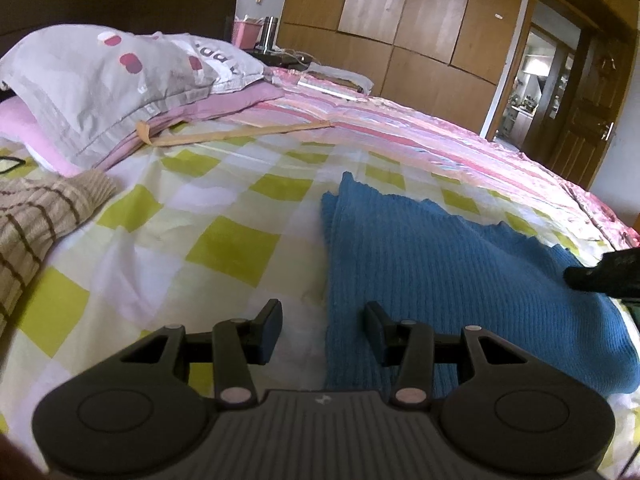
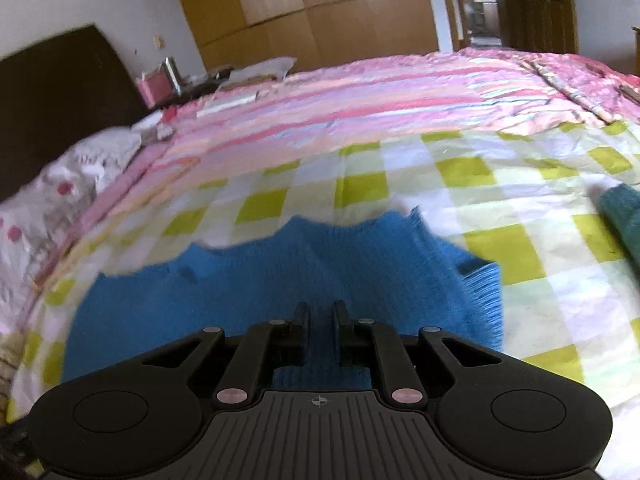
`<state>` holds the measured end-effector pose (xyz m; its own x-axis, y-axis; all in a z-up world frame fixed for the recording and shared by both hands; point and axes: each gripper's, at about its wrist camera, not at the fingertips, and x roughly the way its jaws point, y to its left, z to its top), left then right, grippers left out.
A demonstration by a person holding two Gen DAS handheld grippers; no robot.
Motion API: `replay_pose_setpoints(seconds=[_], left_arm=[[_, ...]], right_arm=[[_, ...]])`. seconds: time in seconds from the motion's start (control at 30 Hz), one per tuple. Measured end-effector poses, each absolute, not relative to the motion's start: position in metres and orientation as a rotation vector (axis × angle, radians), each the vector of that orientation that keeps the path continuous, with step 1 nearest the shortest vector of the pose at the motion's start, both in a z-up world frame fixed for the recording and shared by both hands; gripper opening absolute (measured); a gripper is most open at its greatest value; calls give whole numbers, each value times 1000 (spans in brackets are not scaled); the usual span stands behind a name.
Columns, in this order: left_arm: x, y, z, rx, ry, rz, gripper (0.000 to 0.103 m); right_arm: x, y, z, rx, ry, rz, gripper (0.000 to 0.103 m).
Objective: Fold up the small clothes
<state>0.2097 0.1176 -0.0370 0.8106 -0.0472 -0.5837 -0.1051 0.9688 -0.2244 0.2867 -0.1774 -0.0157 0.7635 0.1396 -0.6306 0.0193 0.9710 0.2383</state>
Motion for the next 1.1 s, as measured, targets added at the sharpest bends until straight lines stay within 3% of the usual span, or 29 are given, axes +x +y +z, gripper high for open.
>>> replay_pose_setpoints(seconds=[0.43,1.1], left_arm=[[178,55,-18,-94,557,-88,50],[145,-132,-38,372,518,-332,50]], right_arm=[[230,-242,-15,301,711,33,17],[171,-328,-50,590,708,69,26]])
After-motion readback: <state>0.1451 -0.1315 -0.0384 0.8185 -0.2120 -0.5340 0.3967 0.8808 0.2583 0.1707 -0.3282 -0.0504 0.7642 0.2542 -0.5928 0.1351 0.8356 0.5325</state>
